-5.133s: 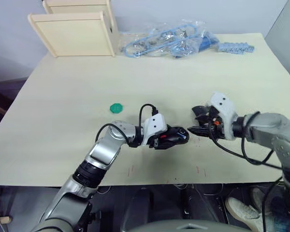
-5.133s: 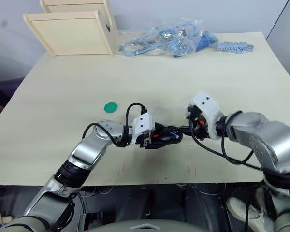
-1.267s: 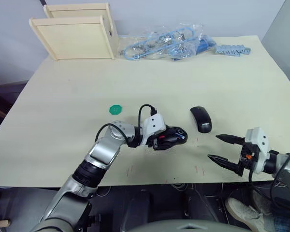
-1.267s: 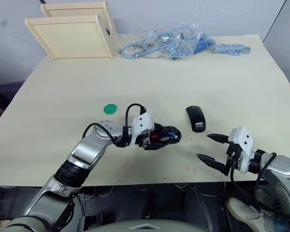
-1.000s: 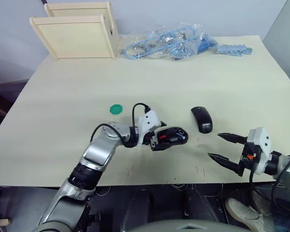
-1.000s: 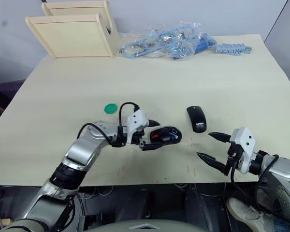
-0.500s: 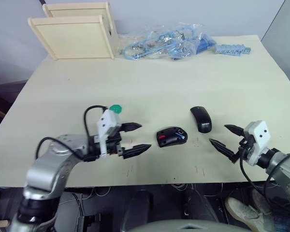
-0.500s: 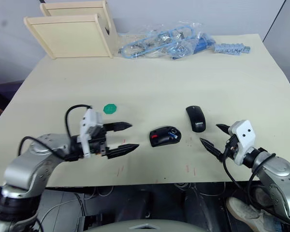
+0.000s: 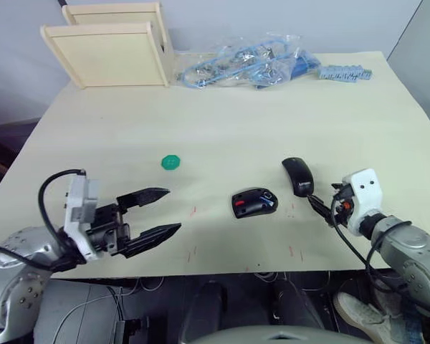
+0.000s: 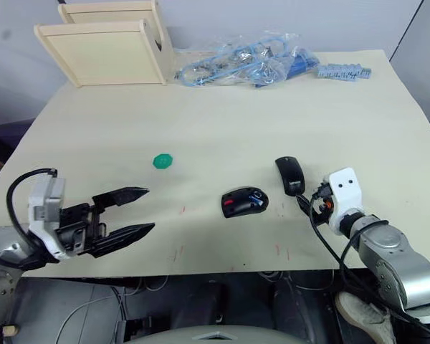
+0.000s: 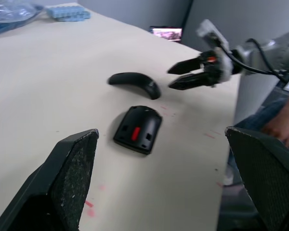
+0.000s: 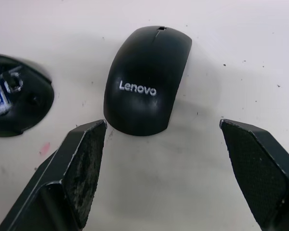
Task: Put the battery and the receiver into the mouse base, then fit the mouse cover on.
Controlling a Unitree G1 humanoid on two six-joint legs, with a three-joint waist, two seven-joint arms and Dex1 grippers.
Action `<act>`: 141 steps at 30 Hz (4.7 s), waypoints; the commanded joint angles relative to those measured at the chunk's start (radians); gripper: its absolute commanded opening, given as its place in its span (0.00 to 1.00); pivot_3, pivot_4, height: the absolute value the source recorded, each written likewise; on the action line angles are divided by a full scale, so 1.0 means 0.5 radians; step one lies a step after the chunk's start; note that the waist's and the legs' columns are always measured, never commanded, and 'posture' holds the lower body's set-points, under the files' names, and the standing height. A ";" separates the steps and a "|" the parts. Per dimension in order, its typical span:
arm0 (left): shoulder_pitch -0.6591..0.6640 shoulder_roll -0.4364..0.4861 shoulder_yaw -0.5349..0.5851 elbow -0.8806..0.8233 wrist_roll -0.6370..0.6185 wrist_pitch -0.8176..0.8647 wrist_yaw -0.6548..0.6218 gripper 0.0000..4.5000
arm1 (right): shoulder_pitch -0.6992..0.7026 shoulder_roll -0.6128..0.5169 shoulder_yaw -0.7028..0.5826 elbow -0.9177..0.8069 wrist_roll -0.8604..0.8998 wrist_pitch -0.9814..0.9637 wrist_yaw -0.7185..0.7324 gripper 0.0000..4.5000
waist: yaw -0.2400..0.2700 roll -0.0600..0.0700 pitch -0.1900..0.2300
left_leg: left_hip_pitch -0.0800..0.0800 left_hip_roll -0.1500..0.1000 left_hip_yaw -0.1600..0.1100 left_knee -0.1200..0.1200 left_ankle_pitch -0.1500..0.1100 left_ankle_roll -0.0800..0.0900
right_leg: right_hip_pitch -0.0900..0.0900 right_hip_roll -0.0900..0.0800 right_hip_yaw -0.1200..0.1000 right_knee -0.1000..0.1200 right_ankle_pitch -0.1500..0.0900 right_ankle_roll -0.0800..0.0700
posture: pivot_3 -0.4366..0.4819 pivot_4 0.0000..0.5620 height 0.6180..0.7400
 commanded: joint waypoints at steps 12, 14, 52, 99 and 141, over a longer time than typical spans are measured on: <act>0.032 0.033 -0.112 -0.074 0.022 -0.166 0.028 1.00 | -0.470 0.438 0.106 -0.038 -0.144 0.680 -0.423 0.88 | 0.002 0.001 0.001 | -0.006 0.000 -0.001 -0.001 0.000 0.000 | -0.006 0.000 -0.001 0.000 0.001 0.001 | 0.48 0.27 1.00; 0.032 0.040 -0.124 -0.080 0.024 -0.169 0.042 1.00 | -0.478 0.475 0.109 -0.035 -0.178 0.709 -0.452 0.88 | -0.004 0.002 0.001 | -0.005 0.000 -0.001 -0.001 0.000 0.000 | -0.006 0.001 -0.001 0.001 0.001 0.001 | 0.48 0.27 1.00; 0.038 0.076 -0.149 -0.111 -0.039 -0.173 0.119 1.00 | -0.555 0.578 0.174 0.220 -0.444 0.519 -0.379 0.88 | -0.045 0.003 0.002 | -0.011 0.001 0.000 -0.004 0.000 0.000 | -0.014 0.001 0.000 0.002 0.001 0.002 | 0.48 0.27 1.00; 0.020 0.061 -0.234 -0.031 0.000 -0.250 0.085 1.00 | -0.506 0.556 0.186 0.192 -0.495 0.488 -0.296 0.61 | -0.045 0.005 0.003 | -0.012 0.001 -0.001 -0.004 0.000 0.000 | -0.015 0.001 0.000 0.002 0.001 0.002 | 0.48 0.27 1.00; 0.056 0.022 -0.208 0.001 0.003 -0.309 0.052 1.00 | -1.570 -0.733 1.099 1.010 -0.351 -0.942 2.297 0.61 | -0.033 -0.002 0.026 | -0.024 0.002 -0.004 0.000 0.000 0.000 | -0.022 -0.003 -0.007 -0.001 0.003 0.004 | 0.48 0.27 1.00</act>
